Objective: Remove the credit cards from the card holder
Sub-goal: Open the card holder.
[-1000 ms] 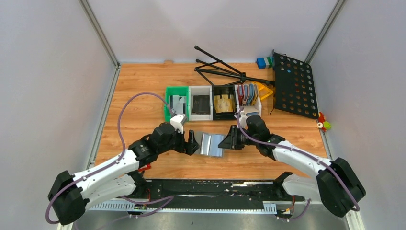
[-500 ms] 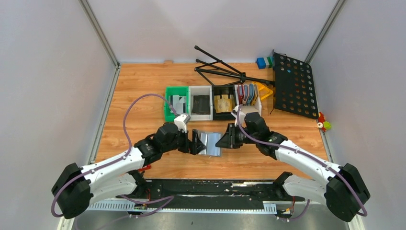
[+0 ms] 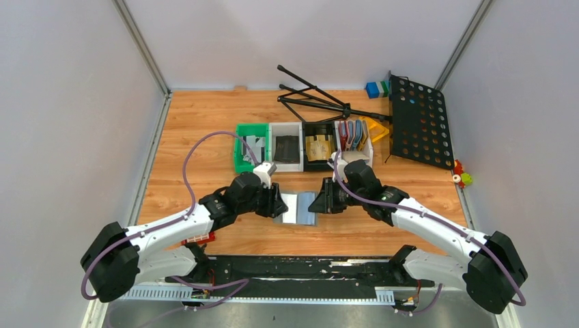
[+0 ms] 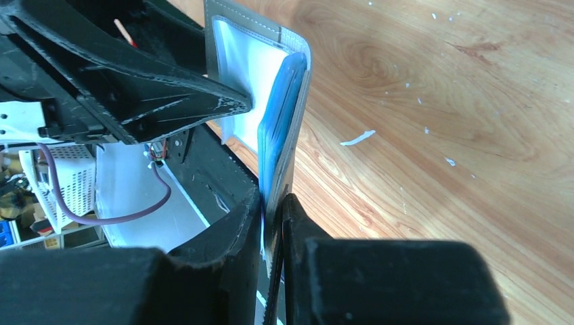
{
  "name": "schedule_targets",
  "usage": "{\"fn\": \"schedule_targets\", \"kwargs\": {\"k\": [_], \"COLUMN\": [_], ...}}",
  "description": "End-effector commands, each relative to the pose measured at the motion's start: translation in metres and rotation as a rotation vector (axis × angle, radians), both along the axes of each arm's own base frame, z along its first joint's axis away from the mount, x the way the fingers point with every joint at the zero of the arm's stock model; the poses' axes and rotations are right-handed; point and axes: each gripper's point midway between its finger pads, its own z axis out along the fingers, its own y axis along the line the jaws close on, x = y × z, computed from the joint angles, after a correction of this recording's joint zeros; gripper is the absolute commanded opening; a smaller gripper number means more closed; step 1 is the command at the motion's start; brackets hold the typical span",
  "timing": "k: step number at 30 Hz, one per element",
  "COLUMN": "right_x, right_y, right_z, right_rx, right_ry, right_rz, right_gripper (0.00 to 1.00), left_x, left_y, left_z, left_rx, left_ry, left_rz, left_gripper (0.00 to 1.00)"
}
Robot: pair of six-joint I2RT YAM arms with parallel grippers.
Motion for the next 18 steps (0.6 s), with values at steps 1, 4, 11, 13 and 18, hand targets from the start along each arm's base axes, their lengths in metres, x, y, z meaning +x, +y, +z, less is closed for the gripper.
{"fn": "schedule_targets", "kwargs": {"k": [1, 4, 11, 13, 18], "right_x": [0.009, 0.009, 0.003, 0.002, 0.003], "right_y": [-0.001, -0.002, 0.004, 0.006, 0.004], "right_z": [0.019, 0.019, 0.030, 0.034, 0.035], "right_rx": [-0.009, -0.022, 0.037, 0.055, 0.050], "right_ry": [-0.073, -0.075, -0.078, -0.081, -0.086], "right_rz": [-0.010, -0.005, 0.026, 0.035, 0.022], "right_gripper": [0.00, 0.00, 0.00, 0.00, 0.00], "left_x": [-0.008, -0.016, -0.037, -0.039, -0.037], "left_y": [-0.012, -0.017, -0.038, -0.040, -0.033], "left_z": [0.021, 0.030, 0.057, 0.060, 0.055], "left_rx": [-0.080, -0.141, -0.330, -0.351, -0.332], "left_ry": [-0.021, -0.026, -0.013, -0.009, -0.003], "left_rz": [-0.075, -0.119, -0.266, -0.276, -0.242], "left_gripper": [0.47, 0.40, 0.09, 0.04, 0.00]}}
